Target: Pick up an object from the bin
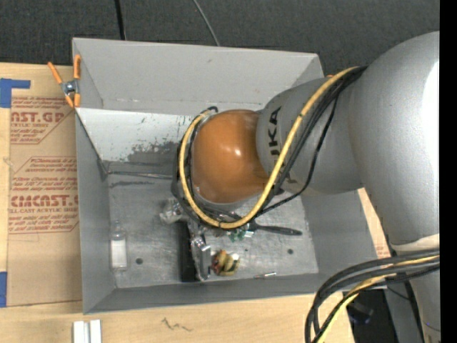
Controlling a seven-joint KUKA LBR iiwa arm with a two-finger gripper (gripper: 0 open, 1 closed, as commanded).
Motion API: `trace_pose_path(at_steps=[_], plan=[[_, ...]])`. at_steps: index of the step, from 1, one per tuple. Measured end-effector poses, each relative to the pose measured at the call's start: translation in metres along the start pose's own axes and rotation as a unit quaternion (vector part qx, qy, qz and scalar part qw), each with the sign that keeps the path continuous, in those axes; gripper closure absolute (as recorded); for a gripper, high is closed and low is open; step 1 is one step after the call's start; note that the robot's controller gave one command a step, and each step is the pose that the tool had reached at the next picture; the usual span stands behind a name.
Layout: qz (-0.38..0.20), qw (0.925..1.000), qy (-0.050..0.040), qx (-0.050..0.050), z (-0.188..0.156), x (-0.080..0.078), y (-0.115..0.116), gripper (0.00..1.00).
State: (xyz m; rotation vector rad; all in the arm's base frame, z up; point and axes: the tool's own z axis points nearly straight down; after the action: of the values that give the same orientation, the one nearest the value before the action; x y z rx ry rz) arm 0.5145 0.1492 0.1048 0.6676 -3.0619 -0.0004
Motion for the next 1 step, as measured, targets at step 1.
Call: trace_pose_path(at_steps=[1], plan=[[-0.065,0.9979,0.0004,0.000,-0.0116,-0.0292,-0.0117,0.00]])
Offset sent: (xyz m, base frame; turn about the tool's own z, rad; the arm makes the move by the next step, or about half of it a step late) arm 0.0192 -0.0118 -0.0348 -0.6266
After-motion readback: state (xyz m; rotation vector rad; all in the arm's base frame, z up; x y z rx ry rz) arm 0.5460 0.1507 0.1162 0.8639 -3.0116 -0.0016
